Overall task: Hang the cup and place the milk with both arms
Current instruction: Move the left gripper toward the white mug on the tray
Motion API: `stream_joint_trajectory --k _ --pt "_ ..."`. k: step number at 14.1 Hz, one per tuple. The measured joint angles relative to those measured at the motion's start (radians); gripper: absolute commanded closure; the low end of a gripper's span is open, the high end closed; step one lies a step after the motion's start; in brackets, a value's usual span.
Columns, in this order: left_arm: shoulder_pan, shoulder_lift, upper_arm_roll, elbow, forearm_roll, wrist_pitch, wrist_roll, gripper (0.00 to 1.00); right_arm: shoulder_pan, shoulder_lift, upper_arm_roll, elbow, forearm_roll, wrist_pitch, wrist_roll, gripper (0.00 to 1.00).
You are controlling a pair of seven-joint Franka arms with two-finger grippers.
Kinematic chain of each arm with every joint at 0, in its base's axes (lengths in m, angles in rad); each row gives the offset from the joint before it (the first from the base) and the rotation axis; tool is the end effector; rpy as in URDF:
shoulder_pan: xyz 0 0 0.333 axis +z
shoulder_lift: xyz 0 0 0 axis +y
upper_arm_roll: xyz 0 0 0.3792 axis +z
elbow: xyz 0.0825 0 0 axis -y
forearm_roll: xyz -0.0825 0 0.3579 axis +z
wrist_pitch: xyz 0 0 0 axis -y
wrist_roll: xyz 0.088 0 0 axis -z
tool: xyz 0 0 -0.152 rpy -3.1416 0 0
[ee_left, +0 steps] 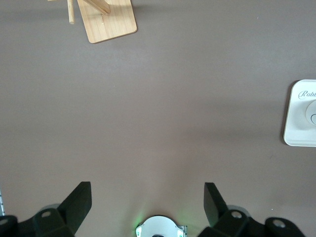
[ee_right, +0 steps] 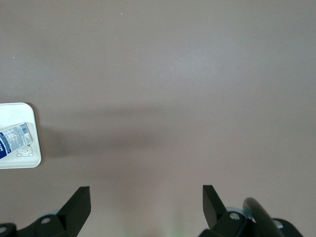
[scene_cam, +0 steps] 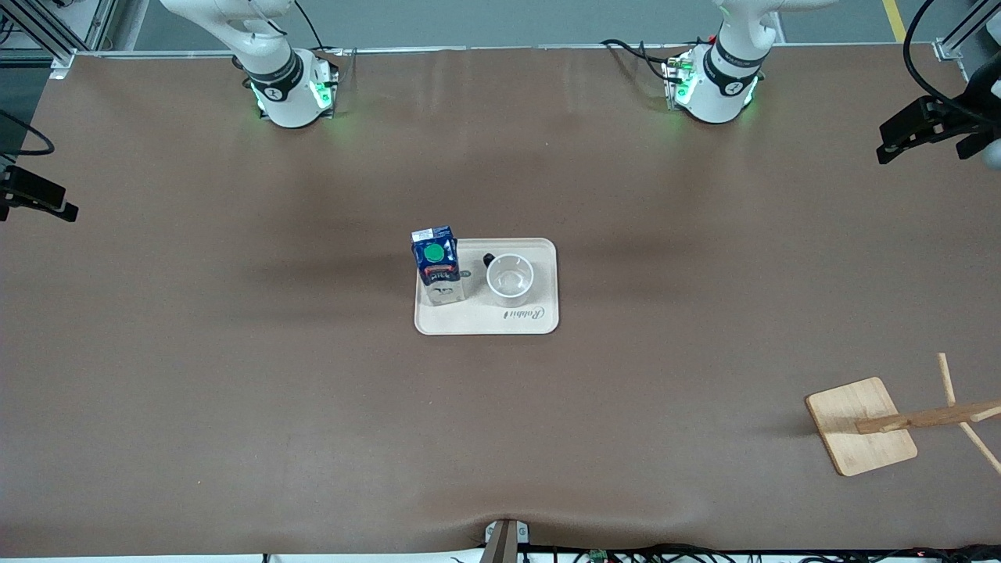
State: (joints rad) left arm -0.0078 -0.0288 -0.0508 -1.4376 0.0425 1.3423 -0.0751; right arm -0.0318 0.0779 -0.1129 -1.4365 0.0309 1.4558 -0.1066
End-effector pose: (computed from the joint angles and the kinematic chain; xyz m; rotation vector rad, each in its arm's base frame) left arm 0.4887 -0.0220 0.6962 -3.0923 -0.0384 0.0982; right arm 0.5387 -0.0705 0.6506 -3.1108 0.0550 0.0854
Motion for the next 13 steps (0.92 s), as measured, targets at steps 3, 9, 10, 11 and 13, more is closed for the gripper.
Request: stream_joint_trajectory --k 3,9,10,11,13 --pt "0.0 0.0 0.0 0.0 0.0 0.0 0.0 0.0 0.0 0.0 0.0 0.0 0.0 0.001 0.0 0.0" --pt "-0.009 0.038 -0.068 0.001 -0.004 0.064 -0.164 0.0 0.0 0.0 0.0 0.0 0.0 0.001 0.0 0.0" --pt "-0.012 0.047 -0.099 0.001 -0.004 0.073 -0.211 0.0 0.0 0.0 0.0 0.0 0.0 0.001 0.0 0.0" --pt "-0.018 0.059 -0.126 0.0 -0.004 0.079 -0.242 0.0 0.0 0.0 0.0 0.0 0.0 0.001 0.0 0.0" --pt "-0.023 0.081 -0.155 -0.001 -0.004 0.09 -0.263 0.0 0.0 0.0 0.0 0.0 0.0 0.001 0.0 0.0"
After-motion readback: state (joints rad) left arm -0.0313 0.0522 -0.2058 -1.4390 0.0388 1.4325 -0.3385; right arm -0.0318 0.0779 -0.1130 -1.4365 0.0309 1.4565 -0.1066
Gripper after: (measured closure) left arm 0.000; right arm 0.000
